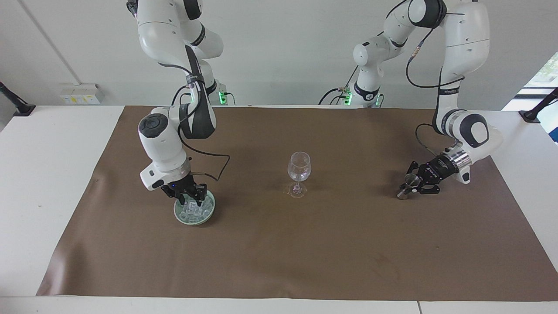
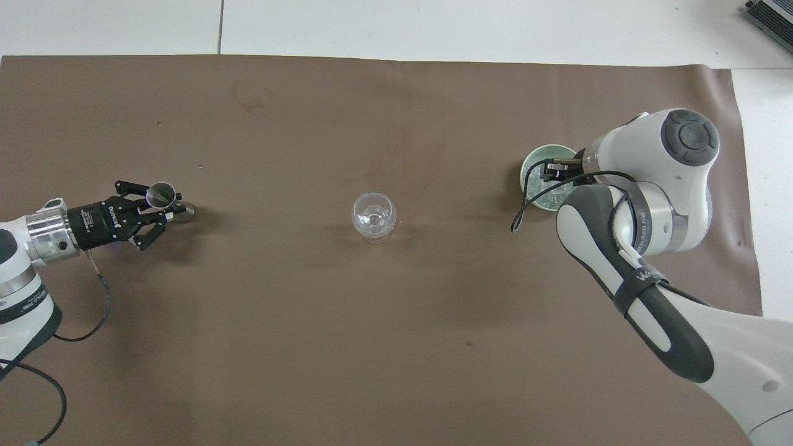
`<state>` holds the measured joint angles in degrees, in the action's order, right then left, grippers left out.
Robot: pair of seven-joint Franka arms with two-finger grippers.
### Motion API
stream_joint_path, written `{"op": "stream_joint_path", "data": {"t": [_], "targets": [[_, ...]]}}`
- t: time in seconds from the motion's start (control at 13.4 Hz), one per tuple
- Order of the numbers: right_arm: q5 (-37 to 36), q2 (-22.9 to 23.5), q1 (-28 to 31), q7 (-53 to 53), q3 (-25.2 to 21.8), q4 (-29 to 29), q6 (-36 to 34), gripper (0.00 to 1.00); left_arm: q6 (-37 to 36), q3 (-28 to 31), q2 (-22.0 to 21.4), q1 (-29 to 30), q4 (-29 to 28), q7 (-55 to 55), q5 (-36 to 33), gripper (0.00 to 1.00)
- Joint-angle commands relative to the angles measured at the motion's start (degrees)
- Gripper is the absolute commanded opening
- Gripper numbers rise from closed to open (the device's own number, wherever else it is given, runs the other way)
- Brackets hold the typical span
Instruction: Pour wine and add ice with both arms
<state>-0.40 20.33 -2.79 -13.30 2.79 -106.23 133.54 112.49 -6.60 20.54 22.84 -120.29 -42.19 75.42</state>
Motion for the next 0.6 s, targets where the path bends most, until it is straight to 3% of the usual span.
{"op": "stream_joint_path", "data": {"t": [0.0,0.15,0.22,0.37,0.52], "targets": [[-1.4,0.8,0.2,-1.7,0.1,0.8,0.6,0.55,0.7,-0.1,0.3,0.0,-0.7,1.6,1.5,0.0],[-1.4,0.9,0.2,-1.7,0.2,0.9,0.7,0.48,0.8,-0.1,0.3,0.0,-0.7,1.7,1.5,0.03],[-1.4,0.8,0.2,-1.7,0.2,0.9,0.7,0.44,0.8,-0.1,0.3,0.0,-0.7,1.6,1.5,0.11],[-1.4,0.9,0.1,-1.7,0.2,1.0,0.6,0.32,0.8,-0.1,0.3,0.0,-0.8,1.6,1.5,0.38],[-1.4,0.8,0.1,-1.7,0.2,1.1,0.6,0.27,0.8,-0.1,0.2,0.2,-0.8,1.6,1.5,0.43]]}}
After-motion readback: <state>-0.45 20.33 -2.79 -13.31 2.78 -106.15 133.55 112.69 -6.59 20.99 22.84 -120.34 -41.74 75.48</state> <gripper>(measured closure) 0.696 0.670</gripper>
